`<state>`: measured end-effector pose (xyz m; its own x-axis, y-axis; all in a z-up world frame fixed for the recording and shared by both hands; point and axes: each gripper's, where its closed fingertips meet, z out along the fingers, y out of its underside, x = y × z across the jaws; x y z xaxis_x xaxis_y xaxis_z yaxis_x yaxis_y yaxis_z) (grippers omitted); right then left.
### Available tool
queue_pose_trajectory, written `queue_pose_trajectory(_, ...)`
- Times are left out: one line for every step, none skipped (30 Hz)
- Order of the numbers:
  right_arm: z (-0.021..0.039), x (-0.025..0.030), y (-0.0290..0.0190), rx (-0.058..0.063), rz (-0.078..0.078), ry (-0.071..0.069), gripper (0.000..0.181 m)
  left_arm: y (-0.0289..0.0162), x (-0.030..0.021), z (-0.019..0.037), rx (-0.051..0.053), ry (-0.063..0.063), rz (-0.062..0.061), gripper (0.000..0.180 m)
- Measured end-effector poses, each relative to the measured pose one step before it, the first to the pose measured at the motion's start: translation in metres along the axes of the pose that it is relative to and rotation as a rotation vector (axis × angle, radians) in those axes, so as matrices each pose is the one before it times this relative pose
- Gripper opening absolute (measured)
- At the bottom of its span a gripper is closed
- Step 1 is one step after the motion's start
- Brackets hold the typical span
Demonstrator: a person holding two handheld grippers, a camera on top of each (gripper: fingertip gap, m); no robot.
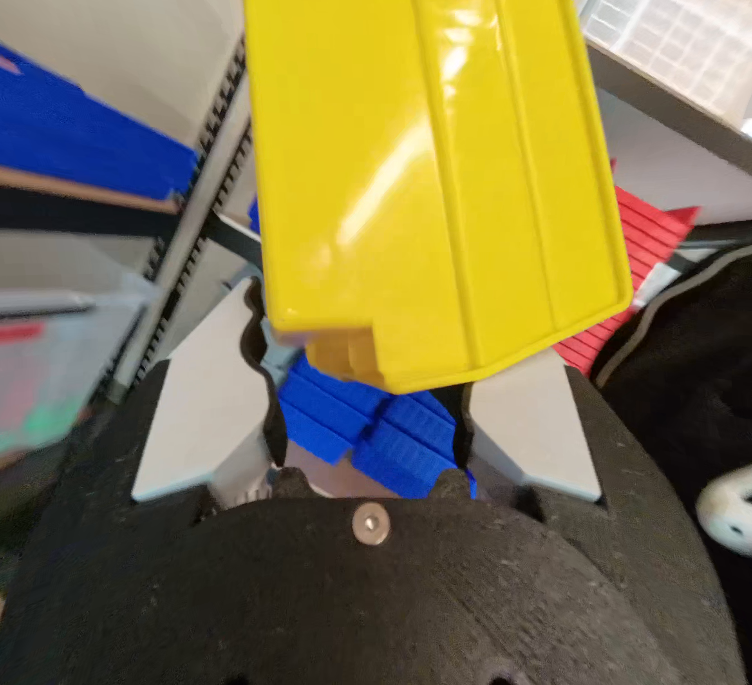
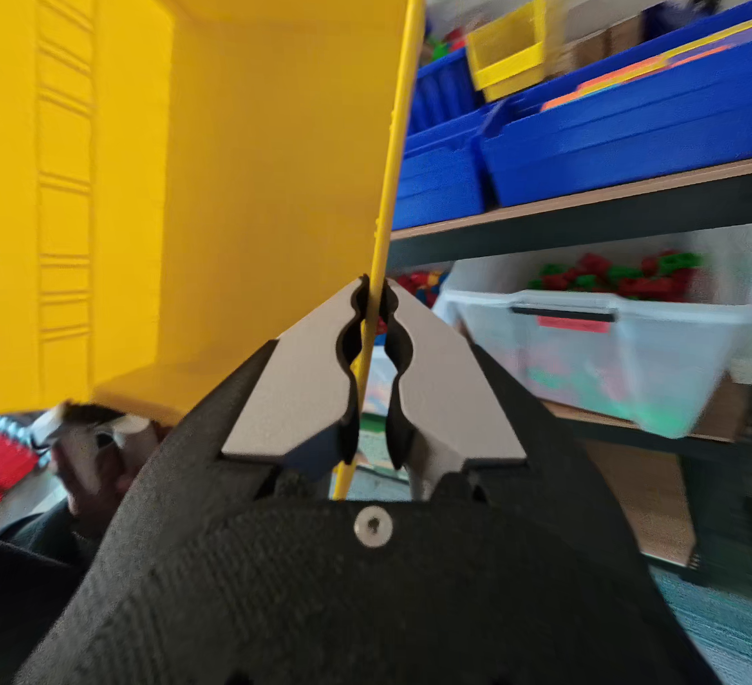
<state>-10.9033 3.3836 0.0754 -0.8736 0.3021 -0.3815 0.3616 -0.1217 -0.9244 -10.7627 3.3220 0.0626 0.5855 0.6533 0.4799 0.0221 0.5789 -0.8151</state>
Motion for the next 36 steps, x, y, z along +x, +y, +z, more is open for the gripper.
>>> queue_pose_trajectory(0.00526, -0.02359, 0.01035, -0.0310, -0.0114, -0.0326, 0.003, 0.01041, 0.01731, -0.02541, -0.0261, 0.0166, -0.0232, 0.107)
queue_pose_trajectory(0.00682, -0.02478, 0.01256, -0.0456, -0.0264, -0.0321, 0.003, 0.00852, 0.01607, -0.02466, -0.0040, -0.0132, 0.0061, 0.112)
queue_pose_trajectory(0.00782, -0.02564, 0.01263, -0.0462, -0.0267, -0.0380, 0.003, 0.00329, 0.01420, -0.02311, 0.0113, -0.0189, 0.0238, 0.117)
queue_pose_trajectory(0.00897, -0.02515, 0.01166, -0.0402, -0.0136, -0.0405, 0.002, 0.00392, 0.01373, -0.02328, 0.0101, -0.0243, 0.0227, 0.123)
queue_pose_trajectory(0.00995, -0.02239, 0.01082, -0.0363, -0.0026, -0.0350, 0.002, 0.00170, 0.01120, -0.02106, -0.0008, -0.0211, 0.0152, 0.128)
queue_pose_trajectory(0.01017, -0.01913, 0.00922, -0.0297, -0.0064, -0.0285, 0.002, -0.00002, 0.01146, -0.02150, -0.0006, -0.0103, 0.0048, 0.135)
queue_pose_trajectory(0.01007, -0.01744, 0.00720, -0.0229, 0.0000, -0.0296, 0.002, 0.00275, 0.00616, -0.01822, -0.0299, -0.0373, 0.0235, 0.135)
queue_pose_trajectory(0.01042, -0.01568, 0.00610, -0.0219, 0.0068, -0.0242, 0.002, 0.00002, 0.00460, -0.01845, -0.0087, -0.0412, 0.0236, 0.136)
queue_pose_trajectory(0.01050, -0.01350, 0.00673, -0.0314, -0.0064, -0.0156, 0.002, -0.00471, 0.00581, -0.01945, 0.0223, -0.0171, 0.0010, 0.141)
queue_pose_trajectory(0.00977, -0.01235, 0.00658, -0.0349, -0.0154, -0.0175, 0.002, -0.00678, 0.00736, -0.01759, 0.0357, 0.0131, -0.0385, 0.142)
queue_pose_trajectory(0.00906, -0.01259, 0.00494, -0.0260, -0.0124, -0.0232, 0.002, -0.00799, 0.00533, -0.01796, 0.0504, 0.0106, -0.0460, 0.147)
queue_pose_trajectory(0.00830, -0.01264, 0.00472, -0.0298, -0.0088, -0.0298, 0.002, -0.01104, 0.00297, -0.01830, 0.0702, 0.0059, -0.0531, 0.147)
queue_pose_trajectory(0.00820, -0.01196, 0.00572, -0.0441, -0.0170, -0.0281, 0.002, -0.01053, 0.00270, -0.01691, 0.0632, 0.0154, -0.0561, 0.145)
queue_pose_trajectory(0.00742, -0.01045, 0.00496, -0.0432, -0.0457, -0.0145, 0.002, -0.00892, -0.00092, -0.01386, 0.0468, -0.0024, -0.0575, 0.144)
queue_pose_trajectory(0.00674, -0.01028, 0.00351, -0.0366, -0.0686, -0.0054, 0.002, -0.00770, -0.00595, -0.01070, 0.0343, -0.0343, -0.0546, 0.146)
queue_pose_trajectory(0.00688, -0.01009, 0.00166, -0.0290, -0.0745, 0.0022, 0.003, -0.00200, -0.00829, -0.00748, 0.0026, -0.0438, -0.0476, 0.153)
queue_pose_trajectory(0.00640, -0.00792, 0.00039, -0.0245, -0.0707, 0.0133, 0.003, 0.00334, -0.01277, -0.00601, -0.0242, -0.0623, -0.0350, 0.150)
queue_pose_trajectory(0.00558, -0.00668, -0.00072, -0.0200, -0.0598, 0.0121, 0.003, 0.00252, -0.01146, -0.00447, -0.0138, -0.0480, -0.0327, 0.150)
queue_pose_trajectory(0.00466, -0.00588, -0.00128, -0.0144, -0.0554, 0.0067, 0.002, 0.00122, -0.01044, -0.00341, -0.0039, -0.0339, -0.0405, 0.147)
queue_pose_trajectory(0.00403, -0.00319, -0.00074, -0.0161, -0.0639, 0.0190, 0.002, 0.00039, -0.00613, -0.00232, -0.0056, 0.0013, -0.0414, 0.148)
queue_pose_trajectory(0.00302, -0.00091, -0.00032, -0.0159, -0.0689, 0.0266, 0.002, -0.00184, -0.00446, -0.00133, 0.0056, 0.0154, -0.0487, 0.149)
queue_pose_trajectory(0.00207, 0.00010, -0.00049, -0.0079, -0.0400, 0.0178, 0.002, -0.00494, -0.00454, -0.00095, 0.0169, 0.0101, -0.0467, 0.148)
queue_pose_trajectory(0.00162, 0.00172, 0.00072, -0.0088, 0.0035, 0.0074, 0.003, -0.00310, -0.00251, 0.00059, -0.0032, 0.0245, -0.0463, 0.150)
queue_pose_trajectory(0.00133, 0.00350, 0.00225, -0.0080, 0.0171, 0.0034, 0.003, -0.00017, -0.00345, 0.00202, -0.0254, 0.0024, -0.0060, 0.150)
queue_pose_trajectory(0.00075, 0.00542, 0.00321, -0.0047, 0.0102, 0.0075, 0.003, 0.00187, -0.00307, 0.00475, -0.0397, -0.0007, 0.0061, 0.149)
queue_pose_trajectory(-0.00027, 0.00654, 0.00361, -0.0039, 0.0100, 0.0066, 0.004, 0.00123, -0.00296, 0.00542, -0.0354, -0.0054, 0.0083, 0.149)
queue_pose_trajectory(-0.00105, 0.00666, 0.00335, -0.0024, 0.0178, -0.0017, 0.004, -0.00036, -0.00112, 0.00520, -0.0188, 0.0030, 0.0093, 0.149)
queue_pose_trajectory(-0.00147, 0.00661, 0.00293, -0.0038, 0.0241, -0.0096, 0.004, -0.00107, -0.00156, 0.00567, -0.0100, 0.0036, 0.0092, 0.149)
queue_pose_trajectory(-0.00184, 0.00668, 0.00273, -0.0054, 0.0225, -0.0125, 0.004, -0.00029, -0.00183, 0.00577, -0.0119, 0.0049, 0.0027, 0.148)
queue_pose_trajectory(-0.00140, 0.00697, 0.00241, -0.0061, 0.0142, -0.0097, 0.004, -0.00111, -0.00239, 0.00696, -0.0085, 0.0043, -0.0009, 0.148)
queue_pose_trajectory(-0.00095, 0.00726, 0.00217, -0.0055, 0.0066, -0.0061, 0.005, -0.00111, -0.00407, 0.00733, -0.0008, 0.0041, -0.0041, 0.147)
queue_pose_trajectory(-0.00042, 0.00753, 0.00186, -0.0041, 0.0036, -0.0047, 0.006, -0.00188, -0.00308, 0.00641, 0.0028, 0.0034, -0.0093, 0.146)
queue_pose_trajectory(0.00005, 0.00749, 0.00148, -0.0021, 0.0025, -0.0074, 0.007, -0.00244, -0.00323, 0.00643, 0.0075, 0.0048, -0.0152, 0.146)
queue_pose_trajectory(0.00073, 0.00713, 0.00106, 0.0002, 0.0034, -0.0124, 0.009, -0.00314, -0.00469, 0.00668, 0.0155, 0.0053, -0.0205, 0.145)
queue_pose_trajectory(0.00131, 0.00677, 0.00073, 0.0006, 0.0065, -0.0173, 0.011, -0.00411, -0.00428, 0.00562, 0.0205, 0.0056, -0.0233, 0.145)
queue_pose_trajectory(0.00191, 0.00640, 0.00084, -0.0020, 0.0092, -0.0215, 0.014, -0.00423, -0.00492, 0.00519, 0.0206, 0.0029, -0.0222, 0.145)
